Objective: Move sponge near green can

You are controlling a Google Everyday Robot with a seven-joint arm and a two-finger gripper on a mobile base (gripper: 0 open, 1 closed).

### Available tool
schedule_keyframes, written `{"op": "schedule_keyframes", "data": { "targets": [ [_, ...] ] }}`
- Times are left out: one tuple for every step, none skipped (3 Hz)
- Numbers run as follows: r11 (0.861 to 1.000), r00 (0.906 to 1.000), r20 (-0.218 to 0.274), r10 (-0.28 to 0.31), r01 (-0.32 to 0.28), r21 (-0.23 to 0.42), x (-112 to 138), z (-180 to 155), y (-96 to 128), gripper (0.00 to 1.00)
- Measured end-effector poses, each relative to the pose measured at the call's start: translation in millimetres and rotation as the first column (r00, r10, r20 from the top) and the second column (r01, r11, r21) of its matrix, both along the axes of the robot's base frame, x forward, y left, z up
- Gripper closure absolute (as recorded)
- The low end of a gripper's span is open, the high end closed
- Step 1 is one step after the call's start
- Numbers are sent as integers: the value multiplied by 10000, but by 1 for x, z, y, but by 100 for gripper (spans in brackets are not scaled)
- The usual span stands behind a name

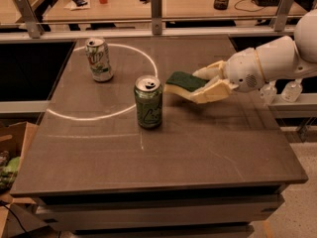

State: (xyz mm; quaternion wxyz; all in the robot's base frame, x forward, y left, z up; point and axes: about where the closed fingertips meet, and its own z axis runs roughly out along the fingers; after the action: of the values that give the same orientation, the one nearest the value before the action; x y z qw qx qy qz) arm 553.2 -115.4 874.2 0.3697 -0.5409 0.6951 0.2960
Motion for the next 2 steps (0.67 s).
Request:
{"op": "schedule_keyframes", "data": {
  "targets": [
    [9991,9992,-77,405,-405,-121,-10,-10,11,100],
    [9974,9968,-370,714,-718,-92,-24,-18,20,100]
  ]
}}
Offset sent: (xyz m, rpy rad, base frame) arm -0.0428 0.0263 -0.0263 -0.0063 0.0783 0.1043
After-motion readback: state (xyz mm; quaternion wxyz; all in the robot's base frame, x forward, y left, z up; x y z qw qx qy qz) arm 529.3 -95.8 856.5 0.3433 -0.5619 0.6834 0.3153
